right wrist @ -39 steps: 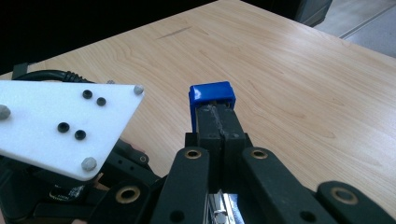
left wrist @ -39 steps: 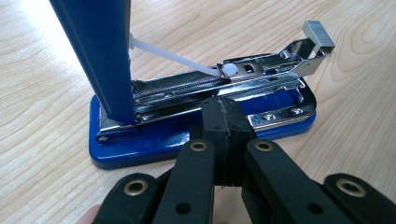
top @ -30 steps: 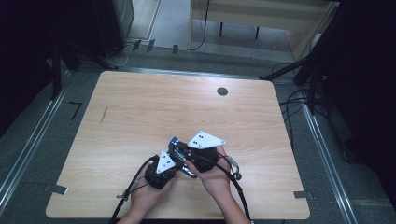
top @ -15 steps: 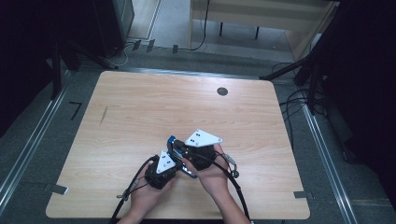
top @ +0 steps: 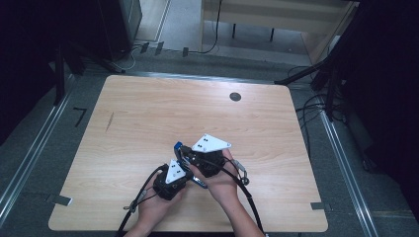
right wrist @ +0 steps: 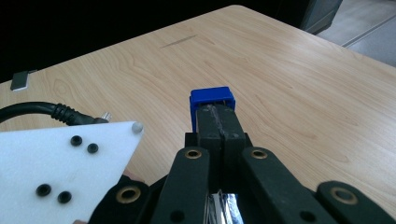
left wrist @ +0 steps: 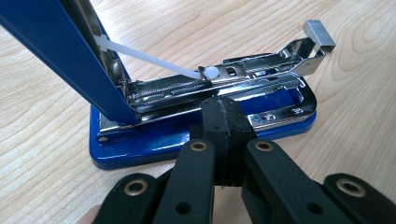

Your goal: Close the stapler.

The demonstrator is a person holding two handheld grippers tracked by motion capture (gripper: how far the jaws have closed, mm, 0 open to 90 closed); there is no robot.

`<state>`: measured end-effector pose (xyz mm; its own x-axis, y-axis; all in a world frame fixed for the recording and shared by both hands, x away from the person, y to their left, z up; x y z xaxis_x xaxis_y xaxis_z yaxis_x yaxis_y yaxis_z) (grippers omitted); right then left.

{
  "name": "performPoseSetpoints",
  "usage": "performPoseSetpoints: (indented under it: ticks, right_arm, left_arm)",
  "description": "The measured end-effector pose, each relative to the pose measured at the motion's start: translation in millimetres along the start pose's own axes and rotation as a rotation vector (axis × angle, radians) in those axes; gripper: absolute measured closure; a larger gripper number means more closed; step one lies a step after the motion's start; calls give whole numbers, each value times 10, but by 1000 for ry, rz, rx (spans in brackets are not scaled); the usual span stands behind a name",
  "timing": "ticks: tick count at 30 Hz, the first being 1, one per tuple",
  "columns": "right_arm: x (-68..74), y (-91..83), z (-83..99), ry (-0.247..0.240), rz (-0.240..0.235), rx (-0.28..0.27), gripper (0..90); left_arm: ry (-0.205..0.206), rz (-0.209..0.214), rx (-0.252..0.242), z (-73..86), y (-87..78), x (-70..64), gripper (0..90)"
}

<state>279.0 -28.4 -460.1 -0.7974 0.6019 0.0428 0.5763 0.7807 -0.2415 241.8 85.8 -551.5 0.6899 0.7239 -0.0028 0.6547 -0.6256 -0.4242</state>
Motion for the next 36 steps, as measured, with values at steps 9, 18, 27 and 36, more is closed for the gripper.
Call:
performPoseSetpoints:
  ticks: [9,18,27,36]
  right_arm:
    - [-4,98,-34,-15,-12,12,900]
    - [-4,183,-40,-7,-24,9,900]
    - [-30,203,-40,-7,-40,7,900]
    - [-23,306,-39,-7,-56,8,900]
  left_arm:
    - [-1,-1,-1,0,1,0,900]
    - [2,-2,-2,1,2,-4,900]
    - [4,-2,-2,1,2,-5,900]
    - [4,-3,-1,1,1,-6,900]
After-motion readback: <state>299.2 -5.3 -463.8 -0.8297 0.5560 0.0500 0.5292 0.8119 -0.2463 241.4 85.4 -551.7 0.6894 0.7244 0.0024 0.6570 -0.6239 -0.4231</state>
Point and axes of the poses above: each handheld gripper's, and its own axes: y roughly forward along the jaws, z roughly out of its underside, x roughly to its left, the point moved 3 cm from there along y, roughly forward along the jaws, and after that the axes turned 13 degrees about -x, right-handed, at the moved point
